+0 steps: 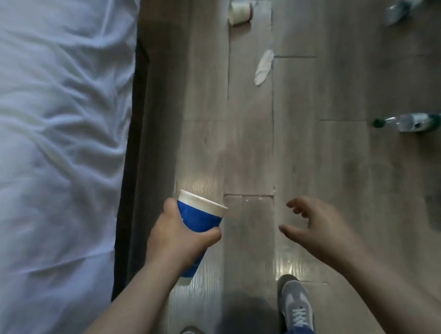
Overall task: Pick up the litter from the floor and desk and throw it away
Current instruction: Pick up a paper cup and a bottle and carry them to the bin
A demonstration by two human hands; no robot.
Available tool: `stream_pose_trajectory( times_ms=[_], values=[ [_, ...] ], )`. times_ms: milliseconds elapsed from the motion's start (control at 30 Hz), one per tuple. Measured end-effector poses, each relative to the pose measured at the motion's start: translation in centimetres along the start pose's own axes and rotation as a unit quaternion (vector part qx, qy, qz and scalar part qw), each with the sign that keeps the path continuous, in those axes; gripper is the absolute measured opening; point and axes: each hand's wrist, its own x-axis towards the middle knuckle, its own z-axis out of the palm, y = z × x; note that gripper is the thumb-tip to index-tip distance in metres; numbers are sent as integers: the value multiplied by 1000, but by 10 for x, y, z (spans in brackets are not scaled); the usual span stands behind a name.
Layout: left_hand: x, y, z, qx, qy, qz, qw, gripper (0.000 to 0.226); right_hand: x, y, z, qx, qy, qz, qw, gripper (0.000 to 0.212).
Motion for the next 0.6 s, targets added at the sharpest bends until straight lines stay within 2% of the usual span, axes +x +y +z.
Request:
stream_pose_trajectory(
  times_ms=[300, 600],
  values=[
    [-86, 177, -27, 2, -31, 103, 994, 69, -84, 36, -164, 57, 89, 63, 992, 48],
    [-136, 350, 10, 8, -32, 149, 988, 59, -125, 120, -305, 102, 116, 101, 983, 44]
  ],
)
